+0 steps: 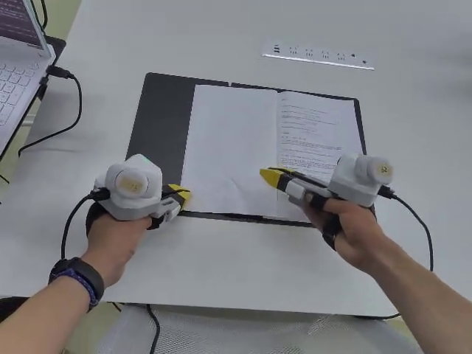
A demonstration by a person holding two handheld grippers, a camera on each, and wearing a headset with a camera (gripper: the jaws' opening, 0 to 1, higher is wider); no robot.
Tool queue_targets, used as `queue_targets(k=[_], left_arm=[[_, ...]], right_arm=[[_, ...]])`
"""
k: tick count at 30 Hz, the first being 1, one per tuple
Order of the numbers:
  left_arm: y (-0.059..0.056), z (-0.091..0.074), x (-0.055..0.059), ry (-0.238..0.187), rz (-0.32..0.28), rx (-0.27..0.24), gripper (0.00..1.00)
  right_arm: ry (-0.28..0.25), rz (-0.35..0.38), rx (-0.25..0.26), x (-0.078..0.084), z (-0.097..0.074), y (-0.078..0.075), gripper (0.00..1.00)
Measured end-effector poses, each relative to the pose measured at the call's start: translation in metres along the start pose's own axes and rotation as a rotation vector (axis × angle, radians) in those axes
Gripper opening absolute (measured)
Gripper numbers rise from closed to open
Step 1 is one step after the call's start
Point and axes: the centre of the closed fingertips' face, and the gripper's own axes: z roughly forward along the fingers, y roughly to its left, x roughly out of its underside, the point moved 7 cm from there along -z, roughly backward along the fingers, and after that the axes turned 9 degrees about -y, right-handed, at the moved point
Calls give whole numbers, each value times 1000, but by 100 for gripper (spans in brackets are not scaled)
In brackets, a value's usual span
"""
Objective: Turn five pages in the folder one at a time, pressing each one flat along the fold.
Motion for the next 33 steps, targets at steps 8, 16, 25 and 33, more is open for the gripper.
queue_targets(k=[8, 16, 25, 33], left_arm=[[1, 0, 0, 2, -7, 1, 0], [1, 0, 0, 7, 0, 10, 0], [2, 1, 0, 7, -4, 10, 0], [2, 2, 0, 6, -2, 7, 0]], right_arm=[[-49, 23, 63, -8, 13, -19, 11], [-84, 49, 125, -13, 24, -35, 7], [-114, 63, 137, -18, 34, -47, 0], [-114, 42, 121, -23, 38, -45, 0]])
